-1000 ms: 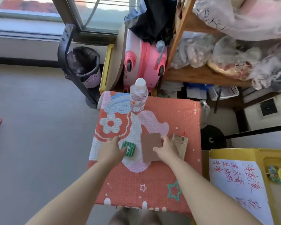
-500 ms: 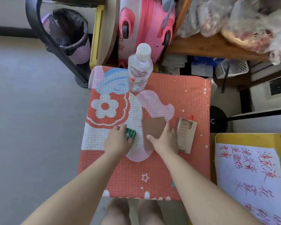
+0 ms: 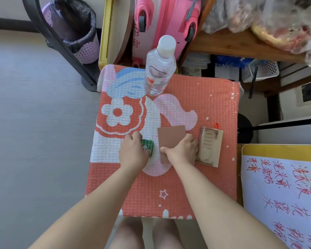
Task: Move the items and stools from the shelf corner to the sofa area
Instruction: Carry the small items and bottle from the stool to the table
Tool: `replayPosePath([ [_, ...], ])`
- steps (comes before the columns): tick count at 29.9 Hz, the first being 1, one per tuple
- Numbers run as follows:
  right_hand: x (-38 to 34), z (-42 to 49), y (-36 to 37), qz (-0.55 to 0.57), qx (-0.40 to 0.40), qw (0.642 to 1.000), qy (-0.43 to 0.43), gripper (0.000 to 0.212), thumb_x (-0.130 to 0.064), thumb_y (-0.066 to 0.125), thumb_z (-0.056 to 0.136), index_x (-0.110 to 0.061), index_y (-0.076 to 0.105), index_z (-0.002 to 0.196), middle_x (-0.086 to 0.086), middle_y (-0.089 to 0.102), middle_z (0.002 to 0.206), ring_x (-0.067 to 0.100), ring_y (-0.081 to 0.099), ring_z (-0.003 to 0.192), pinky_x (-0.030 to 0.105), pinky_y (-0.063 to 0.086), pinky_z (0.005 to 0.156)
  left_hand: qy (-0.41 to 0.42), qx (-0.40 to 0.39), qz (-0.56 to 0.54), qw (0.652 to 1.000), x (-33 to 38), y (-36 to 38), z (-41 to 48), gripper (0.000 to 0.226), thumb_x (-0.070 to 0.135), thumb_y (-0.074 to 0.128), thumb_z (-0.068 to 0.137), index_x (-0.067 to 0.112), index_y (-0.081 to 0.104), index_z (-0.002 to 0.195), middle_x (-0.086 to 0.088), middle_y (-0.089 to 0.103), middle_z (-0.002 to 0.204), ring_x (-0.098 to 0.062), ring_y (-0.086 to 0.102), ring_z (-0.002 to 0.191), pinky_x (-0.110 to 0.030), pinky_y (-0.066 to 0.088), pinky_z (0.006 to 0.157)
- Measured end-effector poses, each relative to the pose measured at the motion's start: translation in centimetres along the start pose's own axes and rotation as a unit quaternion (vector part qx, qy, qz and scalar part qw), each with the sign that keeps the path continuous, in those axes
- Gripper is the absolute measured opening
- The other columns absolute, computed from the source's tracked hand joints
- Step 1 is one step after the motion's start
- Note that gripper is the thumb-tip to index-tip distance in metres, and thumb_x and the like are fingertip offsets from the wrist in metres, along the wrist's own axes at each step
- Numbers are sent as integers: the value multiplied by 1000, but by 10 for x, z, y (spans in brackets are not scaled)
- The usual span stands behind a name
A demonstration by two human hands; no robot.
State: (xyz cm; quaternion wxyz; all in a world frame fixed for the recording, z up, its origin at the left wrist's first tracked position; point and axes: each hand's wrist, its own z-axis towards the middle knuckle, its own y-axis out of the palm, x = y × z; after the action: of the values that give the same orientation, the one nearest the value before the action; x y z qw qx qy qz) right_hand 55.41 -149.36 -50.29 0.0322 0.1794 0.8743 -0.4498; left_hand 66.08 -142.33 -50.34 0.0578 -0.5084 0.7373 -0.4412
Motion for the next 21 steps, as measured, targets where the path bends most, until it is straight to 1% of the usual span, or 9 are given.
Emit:
replayPosePath([
  [3, 1, -2, 4, -4, 8, 1000, -10, 93, -39, 84, 60, -11, 29, 131, 12, 46, 134, 31, 45, 123, 41, 42, 96, 15, -9, -40, 999, -1, 2, -4, 40, 16, 66, 84, 11, 43, 116, -11, 42, 121, -26, 48, 85, -34, 41, 69],
  [4, 2, -2, 5, 8, 8, 1000, -14, 92, -37, 83, 62, -12, 29, 132, 12, 47, 133, 31, 46, 122, 40, 43, 95, 22, -12, -57, 998, -2, 3, -5, 40, 14, 65, 84, 11, 42, 117, -11, 40, 122, -25, 47, 82, -32, 40, 69],
  [7, 6, -1, 6, 78, -9, 997, -22, 85, -27, 78, 70, -16, 27, 138, 11, 46, 136, 31, 45, 124, 41, 42, 100, 17, -24, -124, 992, -8, -1, -7, 41, 10, 65, 84, 12, 42, 118, -9, 41, 120, -20, 46, 86, -30, 40, 71],
  [10, 9, -2, 3, 102, -25, 994, -20, 76, -23, 70, 78, -17, 27, 141, 12, 43, 136, 31, 45, 124, 41, 40, 103, -21, -42, -193, 980, -16, -9, -8, 43, 12, 67, 83, 14, 42, 118, -7, 52, 112, -22, 55, 90, -31, 44, 71],
  [12, 9, -5, 1, 108, -33, 993, -22, 71, -22, 67, 81, -15, 29, 140, 13, 43, 135, 31, 45, 124, 41, 40, 104, -46, -51, -238, 969, -18, -17, -10, 41, 12, 67, 84, 18, 42, 116, -6, 55, 106, -23, 57, 85, -30, 45, 63],
  [14, 6, -9, 0, 130, -43, 990, -26, 70, -22, 67, 81, -14, 30, 141, 12, 45, 134, 31, 47, 123, 41, 42, 102, -59, -55, -269, 960, -18, -27, -14, 38, 11, 67, 85, 21, 41, 111, -5, 56, 103, -21, 57, 79, -26, 43, 54],
  [16, 1, -16, -5, 169, -59, 983, -33, 71, -21, 67, 81, -17, 30, 141, 10, 48, 133, 29, 50, 120, 38, 45, 98, -63, -52, -293, 953, -19, -37, -18, 38, 10, 67, 84, 22, 41, 109, -5, 56, 102, -20, 56, 75, -25, 42, 51],
  [18, -9, -25, -15, 237, -92, 966, -46, 71, -16, 67, 83, -19, 30, 143, 6, 51, 132, 24, 53, 116, 33, 46, 91, -59, -42, -309, 948, -21, -53, -25, 37, 9, 68, 83, 22, 42, 107, -5, 56, 101, -20, 56, 75, -26, 44, 53],
  [21, -30, -46, -38, 310, -136, 936, -93, 64, -3, 59, 87, -19, 34, 143, 2, 55, 121, 21, 55, 108, 31, 44, 84, -57, -17, -325, 944, -24, -81, -39, 37, 9, 68, 81, 23, 42, 103, -5, 57, 98, -23, 57, 79, -33, 48, 65],
])
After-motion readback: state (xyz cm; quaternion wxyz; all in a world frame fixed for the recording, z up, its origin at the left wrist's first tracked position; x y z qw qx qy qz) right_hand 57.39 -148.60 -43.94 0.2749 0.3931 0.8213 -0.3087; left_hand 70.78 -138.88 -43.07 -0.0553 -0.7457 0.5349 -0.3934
